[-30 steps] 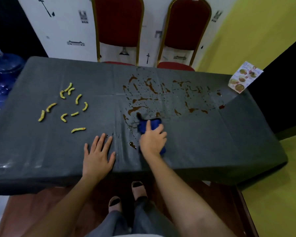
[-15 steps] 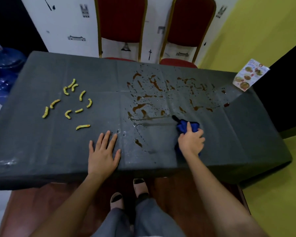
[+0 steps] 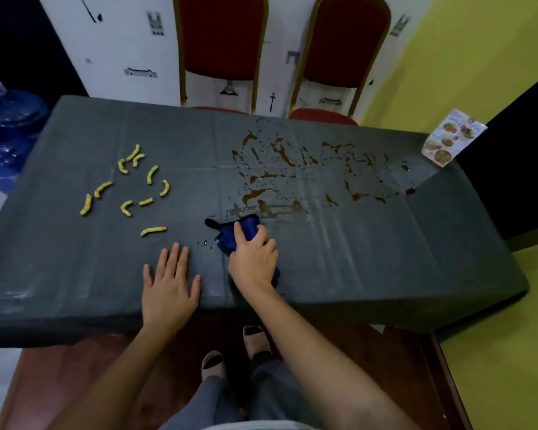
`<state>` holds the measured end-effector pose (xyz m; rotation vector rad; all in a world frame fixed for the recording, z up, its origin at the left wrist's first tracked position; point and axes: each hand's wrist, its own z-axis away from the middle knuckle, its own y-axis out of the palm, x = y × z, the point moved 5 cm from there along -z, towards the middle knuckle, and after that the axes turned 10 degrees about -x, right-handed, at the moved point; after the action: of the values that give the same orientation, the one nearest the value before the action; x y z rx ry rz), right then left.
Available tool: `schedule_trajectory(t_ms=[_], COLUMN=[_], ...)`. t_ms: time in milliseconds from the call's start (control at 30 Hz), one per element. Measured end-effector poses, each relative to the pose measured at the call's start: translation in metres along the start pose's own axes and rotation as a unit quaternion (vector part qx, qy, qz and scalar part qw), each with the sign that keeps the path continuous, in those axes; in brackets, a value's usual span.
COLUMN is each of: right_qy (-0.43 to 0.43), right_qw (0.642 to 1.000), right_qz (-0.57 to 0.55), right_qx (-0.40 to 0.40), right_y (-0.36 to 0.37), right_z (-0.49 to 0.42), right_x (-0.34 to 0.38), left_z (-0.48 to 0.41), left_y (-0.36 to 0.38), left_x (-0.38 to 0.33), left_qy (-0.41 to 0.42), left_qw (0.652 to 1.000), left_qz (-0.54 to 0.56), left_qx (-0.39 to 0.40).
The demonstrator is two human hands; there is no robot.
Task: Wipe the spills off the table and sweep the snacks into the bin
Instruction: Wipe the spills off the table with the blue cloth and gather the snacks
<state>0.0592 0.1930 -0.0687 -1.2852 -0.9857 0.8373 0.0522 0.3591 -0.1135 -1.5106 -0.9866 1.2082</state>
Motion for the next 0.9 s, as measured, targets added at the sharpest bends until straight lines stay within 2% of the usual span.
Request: schedule_trajectory(t_ms=[133, 300, 400, 467, 567, 633, 733, 800, 900], right_qy=[0.032, 0.167, 0.184, 0.120, -0.066, -0.193, -0.359, -0.414, -0.389], right_qw=[0.999, 0.984, 0.980, 0.989, 0.995, 0.980, 0.933, 0.909, 0.920], right_qz=[0.017, 0.034, 0.056, 0.066, 0.065, 0.046, 0.027, 0.033, 0.047], right_qx=[-0.037, -0.047, -0.045, -0.051, -0.040, -0.020, -0.010, 0.008, 0.012], right_y=[-0.011, -0.021, -0.023, -0.023, -0.018, -0.013, -0.003, -0.001, -0.005], right_z=[-0.007, -0.005, -0.002, 0.001, 0.016, 0.031, 0.042, 0.030, -0.011], right_x=[-0.051, -0.137, -0.140, -0.119, -0.075, -0.049, -0.022, -0.012, -0.002], left_z=[-0.004, -0.007, 0.000, 0.008, 0.017, 0.022, 0.025, 0.024, 0.019], left_y=[-0.003, -0.003, -0.005, -0.008, -0.010, -0.010, -0.011, -0.014, -0.018], left_x=[-0.004, -0.010, -0.006, 0.002, 0.015, 0.024, 0.032, 0.032, 0.032], left_qy=[0.009, 0.024, 0.010, -0.008, -0.036, -0.057, -0.066, -0.061, -0.062], left_qw=[1.000, 1.000, 0.999, 0.999, 0.999, 0.998, 0.997, 0.997, 0.998], left_qz=[-0.001, 0.016, 0.027, 0.030, 0.016, 0.011, 0.020, 0.021, 0.020], left_qx=[-0.004, -0.003, -0.016, -0.032, -0.038, -0.038, -0.032, -0.030, -0.027])
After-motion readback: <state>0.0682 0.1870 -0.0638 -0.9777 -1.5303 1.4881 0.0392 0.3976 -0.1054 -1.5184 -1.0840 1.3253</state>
